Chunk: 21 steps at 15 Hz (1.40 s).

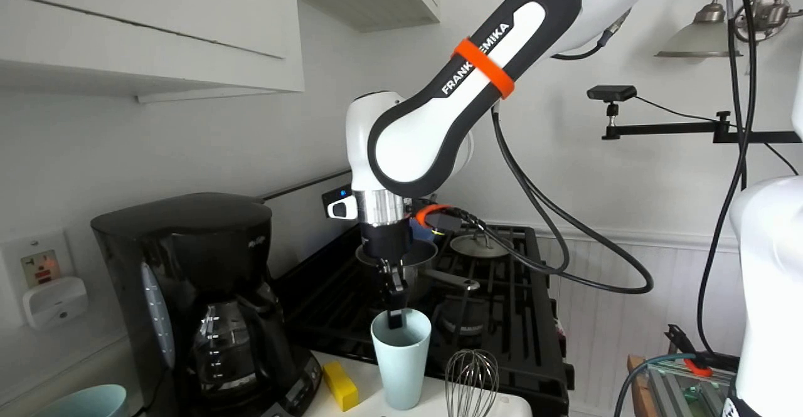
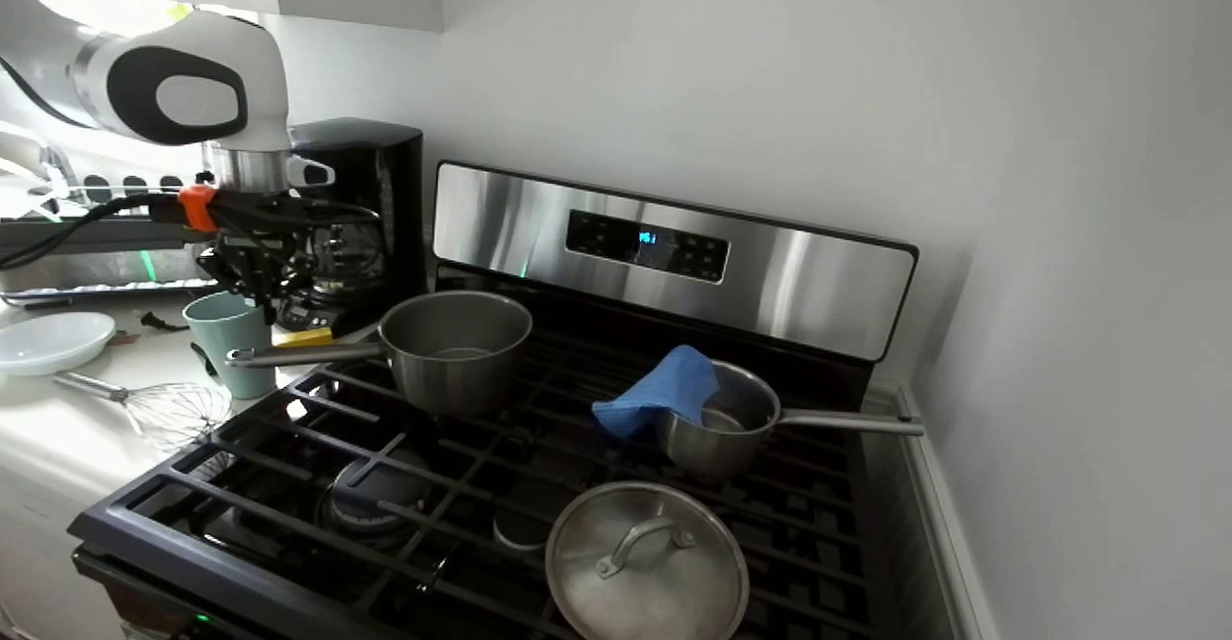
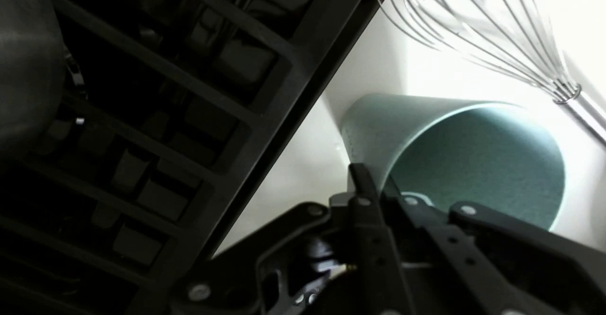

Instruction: Remove the lid from the silver pot, put it on the stove, pour the water in the cup into the silver pot on the left side of the stove and then put the lid on the same pot

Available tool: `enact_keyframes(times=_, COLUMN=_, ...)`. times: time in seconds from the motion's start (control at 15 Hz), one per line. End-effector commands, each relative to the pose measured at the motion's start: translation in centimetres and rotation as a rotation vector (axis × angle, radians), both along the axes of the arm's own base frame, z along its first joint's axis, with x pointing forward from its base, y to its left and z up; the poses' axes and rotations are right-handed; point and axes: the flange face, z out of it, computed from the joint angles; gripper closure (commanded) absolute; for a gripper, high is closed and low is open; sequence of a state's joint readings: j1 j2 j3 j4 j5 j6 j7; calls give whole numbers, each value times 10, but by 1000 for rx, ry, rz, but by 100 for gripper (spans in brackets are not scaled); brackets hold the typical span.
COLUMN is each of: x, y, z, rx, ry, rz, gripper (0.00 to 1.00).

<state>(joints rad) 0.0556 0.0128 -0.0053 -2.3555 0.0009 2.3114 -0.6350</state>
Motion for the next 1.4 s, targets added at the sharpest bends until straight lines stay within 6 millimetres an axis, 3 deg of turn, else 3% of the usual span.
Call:
enact_keyframes(times=0.0, x=1, y=-1, z=-3, rx=12, ry=-5, rz=-7, gripper=69)
enact_keyframes(times=0.4, x=4, y=-2, z=16, rx=24, ry=-23, rz=-33, gripper=29)
enact_keyframes(times=0.67, x=7, y=-6, z=51, rx=30, ry=-60, rz=-68, gripper=2)
enact_keyframes(times=0.8, x=7, y=-14, z=77, rx=30, ry=-91, rz=-92, gripper=0)
enact_keyframes(times=1.0, x=8, y=-41, z=118, rx=12, ry=-162, rz=-168, gripper=0)
enact_keyframes(times=1.33, x=-3, y=-135, z=167, rx=22, ry=-271, rz=-416, gripper=0)
